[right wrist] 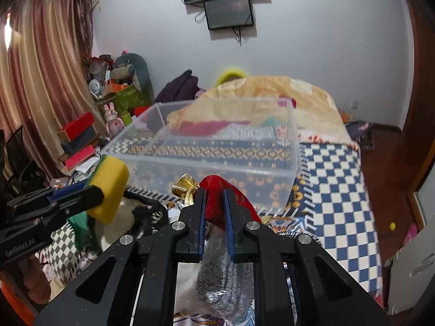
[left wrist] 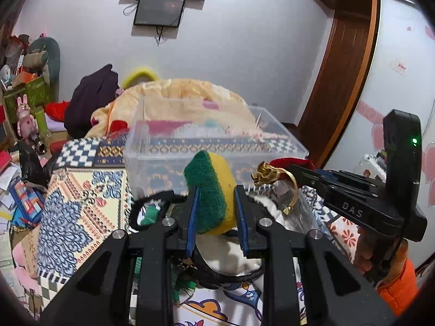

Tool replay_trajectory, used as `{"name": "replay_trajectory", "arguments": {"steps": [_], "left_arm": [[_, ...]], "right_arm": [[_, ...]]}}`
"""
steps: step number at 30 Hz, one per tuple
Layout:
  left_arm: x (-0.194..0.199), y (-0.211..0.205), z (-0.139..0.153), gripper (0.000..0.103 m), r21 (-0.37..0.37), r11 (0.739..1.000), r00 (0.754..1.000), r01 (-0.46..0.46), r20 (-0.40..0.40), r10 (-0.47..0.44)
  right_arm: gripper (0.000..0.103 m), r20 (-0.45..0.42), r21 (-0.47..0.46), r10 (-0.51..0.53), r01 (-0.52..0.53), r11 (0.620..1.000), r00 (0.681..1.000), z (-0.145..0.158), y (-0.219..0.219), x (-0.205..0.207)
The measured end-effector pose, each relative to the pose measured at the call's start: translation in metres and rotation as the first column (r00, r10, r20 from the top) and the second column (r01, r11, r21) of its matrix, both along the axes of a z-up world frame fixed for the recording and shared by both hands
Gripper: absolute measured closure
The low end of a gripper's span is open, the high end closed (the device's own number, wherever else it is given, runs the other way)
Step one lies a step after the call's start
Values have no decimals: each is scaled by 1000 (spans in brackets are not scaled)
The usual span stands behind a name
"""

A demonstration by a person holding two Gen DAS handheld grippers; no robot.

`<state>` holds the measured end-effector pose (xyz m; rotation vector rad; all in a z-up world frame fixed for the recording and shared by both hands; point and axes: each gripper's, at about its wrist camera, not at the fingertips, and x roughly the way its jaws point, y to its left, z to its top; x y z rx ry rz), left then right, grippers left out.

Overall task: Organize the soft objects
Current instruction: 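Grasp the green-yellow sponge with the left gripper while the right gripper grasps the red pouch, then drop the sponge and red pouch into the clear box with both grippers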

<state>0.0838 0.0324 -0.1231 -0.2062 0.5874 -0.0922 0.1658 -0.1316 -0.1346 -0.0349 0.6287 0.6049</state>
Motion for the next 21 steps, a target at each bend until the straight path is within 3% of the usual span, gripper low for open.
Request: {"name": "replay_trajectory", "arguments": {"steps": [12,21], "left_arm": [[0,12,57,78,35,999,988,-39,150,33],[33,19,79,78,90,995,984,-50,175,33]], "right_arm": [[92,141,76,8,-19,997,990,48,-7,-12],[92,194,115,-23,1,993,981,68,-4,13]]}}
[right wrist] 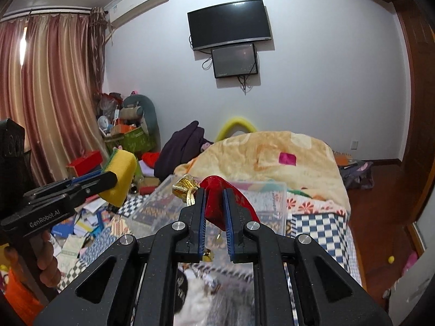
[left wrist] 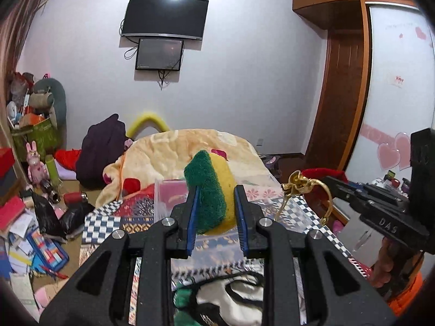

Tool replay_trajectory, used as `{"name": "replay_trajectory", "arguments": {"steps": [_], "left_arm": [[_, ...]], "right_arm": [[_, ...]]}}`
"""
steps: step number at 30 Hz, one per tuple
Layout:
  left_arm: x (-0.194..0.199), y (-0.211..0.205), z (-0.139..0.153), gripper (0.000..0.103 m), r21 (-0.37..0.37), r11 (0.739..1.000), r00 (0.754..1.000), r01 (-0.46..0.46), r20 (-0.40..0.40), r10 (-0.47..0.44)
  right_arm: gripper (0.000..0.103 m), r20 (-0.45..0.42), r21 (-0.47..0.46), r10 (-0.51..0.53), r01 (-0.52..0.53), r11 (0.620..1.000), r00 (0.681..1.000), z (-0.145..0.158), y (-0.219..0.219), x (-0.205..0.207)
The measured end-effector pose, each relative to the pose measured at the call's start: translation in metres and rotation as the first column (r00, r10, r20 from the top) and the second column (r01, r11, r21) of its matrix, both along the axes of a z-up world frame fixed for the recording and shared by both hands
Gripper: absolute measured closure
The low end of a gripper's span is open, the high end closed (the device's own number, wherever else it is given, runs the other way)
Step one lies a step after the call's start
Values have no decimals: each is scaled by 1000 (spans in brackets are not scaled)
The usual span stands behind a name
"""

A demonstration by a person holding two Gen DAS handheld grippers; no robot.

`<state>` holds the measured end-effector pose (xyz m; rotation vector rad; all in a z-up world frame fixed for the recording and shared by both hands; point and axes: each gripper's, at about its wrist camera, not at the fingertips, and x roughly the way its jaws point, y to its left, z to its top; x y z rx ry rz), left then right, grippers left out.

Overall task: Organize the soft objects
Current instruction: 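Drop the sponge and red pouch into the clear box with both grippers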

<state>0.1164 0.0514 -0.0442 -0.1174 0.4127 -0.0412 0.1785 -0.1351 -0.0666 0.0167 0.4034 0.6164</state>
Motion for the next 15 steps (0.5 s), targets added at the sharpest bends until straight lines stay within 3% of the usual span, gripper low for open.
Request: {"name": "replay_trajectory", "arguments": {"steps": [6,15], "left_arm": [[34,6,-5,78,19,1000,998,-3,-57,4],[86,14,-41,78,16,999,968,33,-249,-28]], "right_arm": [[92,-5,-2,-23,23,1000,1000,0,8,19],[92,-101,-84,-32,24,996,994,-28,27,56]]}}
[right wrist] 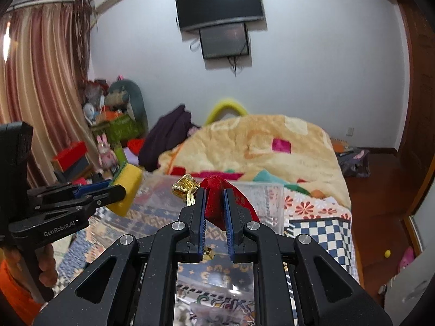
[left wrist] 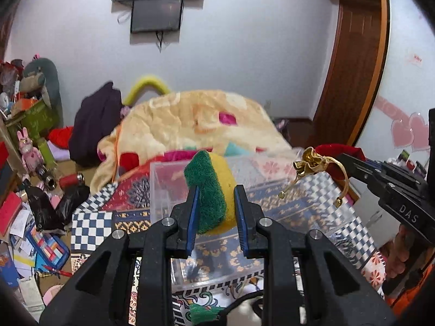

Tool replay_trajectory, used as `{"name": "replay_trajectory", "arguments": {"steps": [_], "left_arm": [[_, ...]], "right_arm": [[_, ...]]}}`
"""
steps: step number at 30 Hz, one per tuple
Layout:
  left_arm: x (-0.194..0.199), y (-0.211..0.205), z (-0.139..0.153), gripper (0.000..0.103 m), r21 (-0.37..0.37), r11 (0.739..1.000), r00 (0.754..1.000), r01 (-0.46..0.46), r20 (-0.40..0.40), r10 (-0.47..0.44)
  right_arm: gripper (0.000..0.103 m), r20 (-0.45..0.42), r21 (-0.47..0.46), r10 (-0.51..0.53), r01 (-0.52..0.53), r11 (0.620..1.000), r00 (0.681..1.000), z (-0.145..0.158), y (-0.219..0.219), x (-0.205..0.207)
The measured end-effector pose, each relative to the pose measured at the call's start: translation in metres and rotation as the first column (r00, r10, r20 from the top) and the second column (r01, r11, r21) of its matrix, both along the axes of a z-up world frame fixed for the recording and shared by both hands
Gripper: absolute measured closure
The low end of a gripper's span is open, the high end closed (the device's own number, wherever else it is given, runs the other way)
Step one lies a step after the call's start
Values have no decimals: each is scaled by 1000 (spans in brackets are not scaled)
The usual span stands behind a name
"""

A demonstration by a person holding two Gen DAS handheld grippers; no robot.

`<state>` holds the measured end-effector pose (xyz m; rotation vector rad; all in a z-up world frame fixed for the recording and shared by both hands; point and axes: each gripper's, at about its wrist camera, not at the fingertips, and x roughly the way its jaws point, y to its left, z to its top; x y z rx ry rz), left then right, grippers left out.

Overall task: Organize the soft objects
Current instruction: 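Drop the sponge and red pouch into the clear box with both grippers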

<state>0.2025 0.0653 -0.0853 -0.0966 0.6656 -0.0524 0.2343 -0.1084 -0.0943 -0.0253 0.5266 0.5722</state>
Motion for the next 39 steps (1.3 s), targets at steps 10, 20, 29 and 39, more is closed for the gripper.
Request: {"name": "replay_trajectory", "arguments": {"steps": [10,20,29,39], "left_arm": [[28,-14,-37,78,67,994,985,81,-160,-70],[27,-17,-39,65,77,994,979,79,-193,-63],[2,-17,-9,45,72,995,993,70,-98,-62],[-55,-10,32,31,31,998,997,46,54,-48]], "right_arm": [[92,-88,-169,26,-40,985,996,-30,24,21],[76,-151,-187,38,-66,980,988,-38,25,22],[54,-106,-126,29,-42,991,994,-19,7,3],[46,-18,-40,22,-22,999,1000,8,-26,-36]]}}
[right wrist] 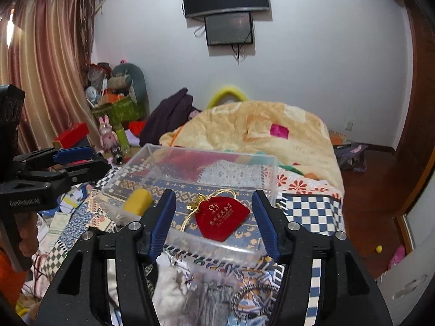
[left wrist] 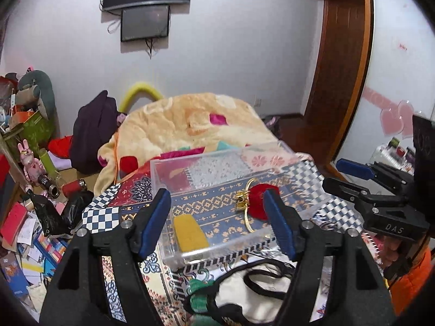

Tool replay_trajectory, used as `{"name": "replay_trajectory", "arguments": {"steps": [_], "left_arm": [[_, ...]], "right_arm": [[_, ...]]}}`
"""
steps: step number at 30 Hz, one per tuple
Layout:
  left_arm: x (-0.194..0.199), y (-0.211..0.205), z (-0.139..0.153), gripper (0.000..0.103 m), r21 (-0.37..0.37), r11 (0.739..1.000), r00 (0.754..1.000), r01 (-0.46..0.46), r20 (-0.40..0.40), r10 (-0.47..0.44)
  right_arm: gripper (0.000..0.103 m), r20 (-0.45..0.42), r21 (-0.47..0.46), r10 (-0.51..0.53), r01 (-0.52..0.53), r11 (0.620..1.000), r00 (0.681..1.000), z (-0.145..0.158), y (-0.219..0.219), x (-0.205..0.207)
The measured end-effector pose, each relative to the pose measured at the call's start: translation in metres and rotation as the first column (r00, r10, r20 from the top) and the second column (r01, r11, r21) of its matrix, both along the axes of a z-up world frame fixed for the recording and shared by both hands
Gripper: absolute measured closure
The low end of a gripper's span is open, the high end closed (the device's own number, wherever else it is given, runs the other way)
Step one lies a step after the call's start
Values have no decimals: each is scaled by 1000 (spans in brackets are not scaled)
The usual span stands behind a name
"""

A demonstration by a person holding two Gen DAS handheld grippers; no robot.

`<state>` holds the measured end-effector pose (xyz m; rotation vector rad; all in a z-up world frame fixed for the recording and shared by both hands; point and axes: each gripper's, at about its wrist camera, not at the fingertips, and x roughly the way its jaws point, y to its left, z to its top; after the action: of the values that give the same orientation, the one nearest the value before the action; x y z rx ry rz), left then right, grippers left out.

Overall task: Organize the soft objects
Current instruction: 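Drop the sponge and red pouch into the clear box with both grippers, then grasp the black bra strap with the left gripper while the right grasps the grey sock bag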

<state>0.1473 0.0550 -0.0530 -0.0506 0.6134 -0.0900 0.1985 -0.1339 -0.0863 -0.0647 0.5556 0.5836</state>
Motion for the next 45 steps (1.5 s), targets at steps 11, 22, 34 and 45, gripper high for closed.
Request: {"name": "replay_trajectory", "arguments": {"steps": [11,22,34,45], "left_arm": [[-42,4,-7,28,-5,1000,1000,-22,13,22],[-71,-7,-68,28,-23,999,995,-33,-98,31],[-71,-16,-100,51,-94,995,985,-17,-172,1],[-71,-17,-118,72,-85,995,980,-51,-198,33]], "right_arm": [[41,-5,8,-10,10,1000,1000,-17,-13,-35],[41,-156,-23,-23,20,1000,987,-65,-18,-44],[49,-255,-8,-21,20,1000,967,-95,-25,-47],[72,-267,11,-7,10,1000,964,-98,-23,-54]]}}
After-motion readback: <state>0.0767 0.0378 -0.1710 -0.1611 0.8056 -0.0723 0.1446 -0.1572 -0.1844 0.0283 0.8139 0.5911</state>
